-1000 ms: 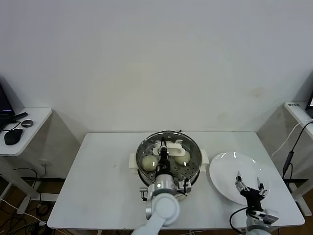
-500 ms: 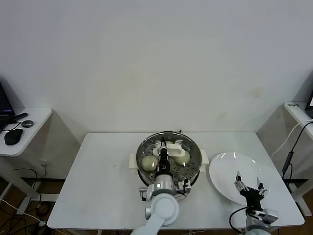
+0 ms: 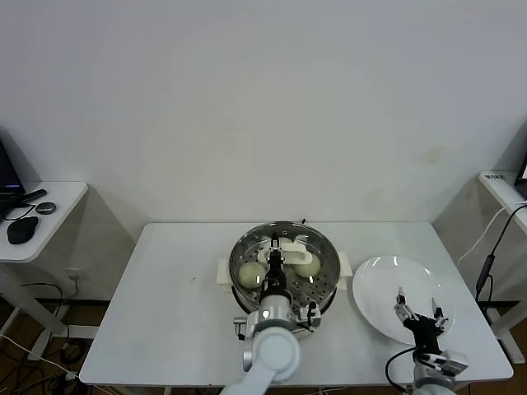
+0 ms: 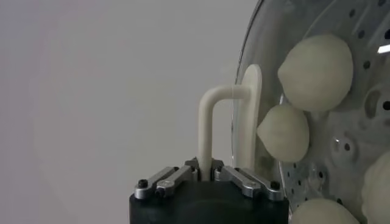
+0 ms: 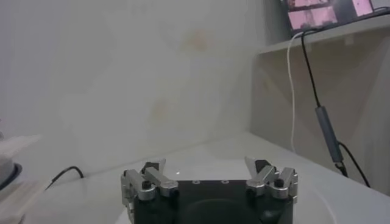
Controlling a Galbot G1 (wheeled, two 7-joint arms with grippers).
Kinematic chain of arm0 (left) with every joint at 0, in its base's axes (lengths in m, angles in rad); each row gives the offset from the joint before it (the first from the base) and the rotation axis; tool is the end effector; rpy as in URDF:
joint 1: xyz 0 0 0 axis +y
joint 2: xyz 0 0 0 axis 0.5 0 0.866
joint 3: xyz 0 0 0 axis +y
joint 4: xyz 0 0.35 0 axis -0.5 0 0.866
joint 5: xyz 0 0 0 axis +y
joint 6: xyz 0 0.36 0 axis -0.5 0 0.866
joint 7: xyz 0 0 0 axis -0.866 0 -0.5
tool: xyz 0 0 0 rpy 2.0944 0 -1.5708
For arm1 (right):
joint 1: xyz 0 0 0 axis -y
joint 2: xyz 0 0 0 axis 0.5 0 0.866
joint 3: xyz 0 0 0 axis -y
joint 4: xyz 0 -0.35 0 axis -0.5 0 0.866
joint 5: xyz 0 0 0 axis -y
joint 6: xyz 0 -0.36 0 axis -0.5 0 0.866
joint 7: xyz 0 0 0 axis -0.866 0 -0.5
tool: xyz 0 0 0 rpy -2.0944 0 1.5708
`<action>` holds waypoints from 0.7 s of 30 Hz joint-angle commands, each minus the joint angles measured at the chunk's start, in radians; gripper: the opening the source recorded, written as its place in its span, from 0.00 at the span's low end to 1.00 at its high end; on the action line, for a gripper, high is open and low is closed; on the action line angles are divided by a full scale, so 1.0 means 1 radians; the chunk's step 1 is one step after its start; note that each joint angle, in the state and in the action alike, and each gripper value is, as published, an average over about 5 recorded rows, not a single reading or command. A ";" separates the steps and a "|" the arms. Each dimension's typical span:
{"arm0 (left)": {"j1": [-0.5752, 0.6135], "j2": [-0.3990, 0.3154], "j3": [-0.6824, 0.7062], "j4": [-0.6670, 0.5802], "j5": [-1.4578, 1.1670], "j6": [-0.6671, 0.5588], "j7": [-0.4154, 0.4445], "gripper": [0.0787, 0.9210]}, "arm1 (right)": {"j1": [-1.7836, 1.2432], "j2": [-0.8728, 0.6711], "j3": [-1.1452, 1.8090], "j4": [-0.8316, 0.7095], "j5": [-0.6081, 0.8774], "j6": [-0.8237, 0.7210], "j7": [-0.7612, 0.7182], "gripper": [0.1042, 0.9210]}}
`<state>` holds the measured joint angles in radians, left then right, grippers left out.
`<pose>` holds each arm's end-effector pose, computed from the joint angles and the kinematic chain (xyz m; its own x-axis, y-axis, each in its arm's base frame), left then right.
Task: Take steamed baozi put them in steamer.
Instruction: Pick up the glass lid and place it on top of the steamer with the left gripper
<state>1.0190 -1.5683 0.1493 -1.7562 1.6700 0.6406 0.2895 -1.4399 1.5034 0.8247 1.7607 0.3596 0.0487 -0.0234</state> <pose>0.2846 -0.2198 -0.2763 -0.9981 0.0287 0.0538 0.0546 0.0274 0.9981 0.2069 -0.1236 -0.3827 -0.9570 0.2664 0.1152 0.2840 0.9413 0.1825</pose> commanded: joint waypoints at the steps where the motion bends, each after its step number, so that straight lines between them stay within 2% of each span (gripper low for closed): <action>1: 0.025 0.012 0.011 -0.072 -0.019 -0.029 -0.029 0.18 | 0.001 0.001 -0.002 -0.002 0.000 0.001 0.000 0.88; 6: 0.055 0.036 0.014 -0.125 -0.021 -0.039 -0.023 0.36 | 0.002 0.002 -0.003 -0.003 -0.002 0.001 0.000 0.88; 14: 0.150 0.097 0.018 -0.296 -0.066 -0.042 0.005 0.62 | 0.008 0.003 -0.004 -0.009 -0.004 0.000 0.000 0.88; 18: 0.212 0.120 -0.004 -0.405 -0.092 -0.047 -0.004 0.77 | 0.005 0.002 -0.009 -0.001 -0.003 -0.035 0.005 0.88; 21: 0.269 0.129 -0.046 -0.478 -0.114 -0.048 -0.041 0.85 | -0.005 -0.006 -0.023 0.014 -0.010 -0.079 0.003 0.88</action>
<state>1.1440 -1.4836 0.1552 -1.9839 1.6061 0.5989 0.2858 -1.4345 1.5052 0.8171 1.7557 0.3563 0.0380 -0.0217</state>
